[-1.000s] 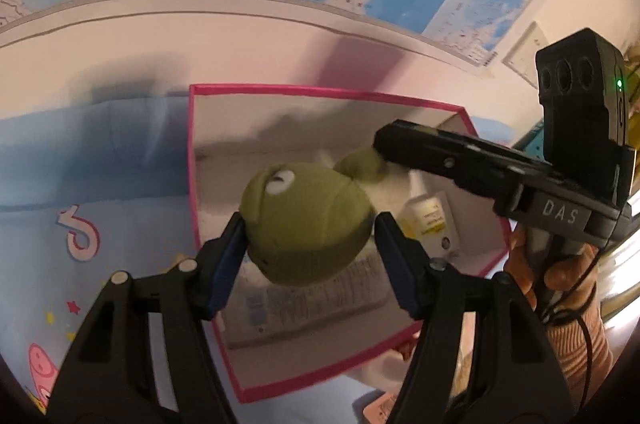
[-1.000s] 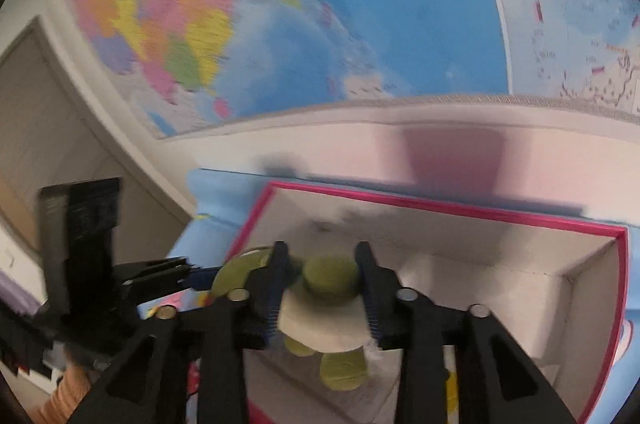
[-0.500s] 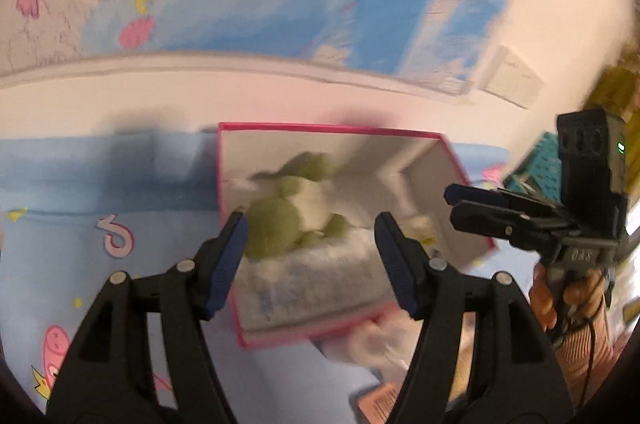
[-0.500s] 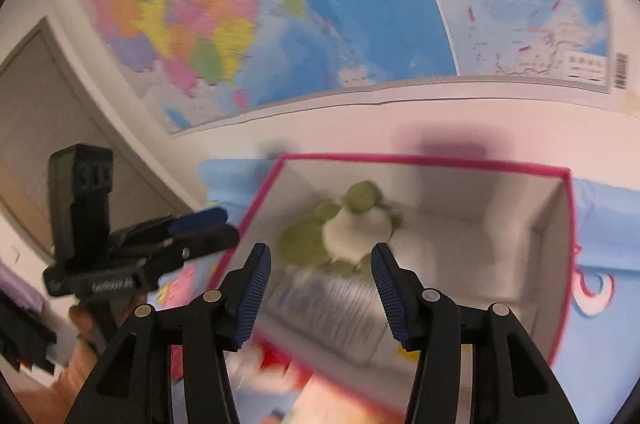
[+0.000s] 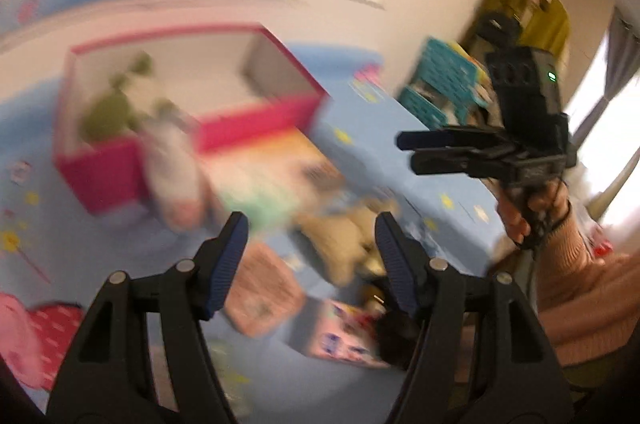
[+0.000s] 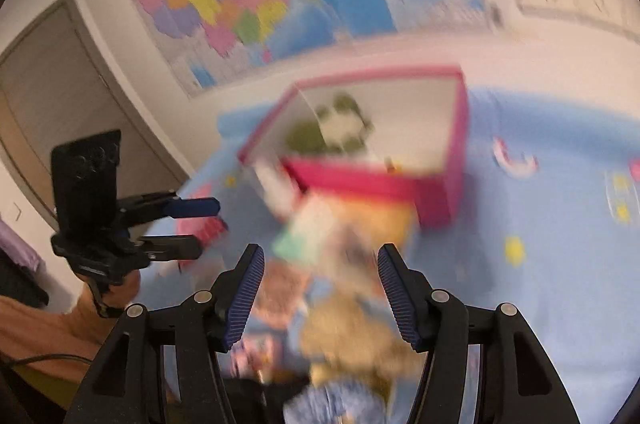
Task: Organize soft objects
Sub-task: 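Grasp the beige teddy bear with the right gripper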
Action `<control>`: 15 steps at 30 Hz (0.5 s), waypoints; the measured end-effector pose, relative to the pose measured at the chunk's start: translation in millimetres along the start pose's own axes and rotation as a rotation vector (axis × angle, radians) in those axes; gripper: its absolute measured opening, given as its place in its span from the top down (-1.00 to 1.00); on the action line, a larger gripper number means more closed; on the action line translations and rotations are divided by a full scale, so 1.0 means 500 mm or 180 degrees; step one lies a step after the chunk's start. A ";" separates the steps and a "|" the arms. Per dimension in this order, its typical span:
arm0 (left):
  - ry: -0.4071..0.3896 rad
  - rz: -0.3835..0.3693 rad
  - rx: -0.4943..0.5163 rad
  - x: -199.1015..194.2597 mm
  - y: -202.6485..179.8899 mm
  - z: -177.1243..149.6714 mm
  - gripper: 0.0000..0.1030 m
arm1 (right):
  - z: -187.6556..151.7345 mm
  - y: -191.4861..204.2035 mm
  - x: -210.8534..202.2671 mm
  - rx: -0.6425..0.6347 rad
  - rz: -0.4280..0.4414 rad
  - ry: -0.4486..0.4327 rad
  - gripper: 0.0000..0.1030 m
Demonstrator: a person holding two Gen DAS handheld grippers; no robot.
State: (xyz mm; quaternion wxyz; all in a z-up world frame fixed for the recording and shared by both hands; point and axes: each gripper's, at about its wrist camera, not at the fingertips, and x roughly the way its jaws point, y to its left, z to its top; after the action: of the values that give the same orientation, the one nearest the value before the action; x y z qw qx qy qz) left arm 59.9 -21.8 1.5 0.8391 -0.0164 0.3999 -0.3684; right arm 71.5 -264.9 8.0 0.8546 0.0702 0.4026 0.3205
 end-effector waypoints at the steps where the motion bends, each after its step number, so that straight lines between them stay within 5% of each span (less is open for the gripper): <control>1: 0.0040 -0.0031 0.0017 0.003 -0.010 -0.014 -0.31 | -0.022 -0.006 -0.005 0.0059 -0.0013 0.0027 -0.17; 15: 0.0489 -0.0248 0.0176 0.076 -0.096 -0.110 -0.31 | -0.154 -0.044 0.001 0.0416 -0.0084 0.0248 -0.17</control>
State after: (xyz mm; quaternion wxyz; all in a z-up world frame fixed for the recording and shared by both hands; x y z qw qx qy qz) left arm 9.0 -66.1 -45.6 0.7911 0.0196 0.4519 -0.4118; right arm 26.1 -292.6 -52.2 0.8359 0.1081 0.4565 0.2848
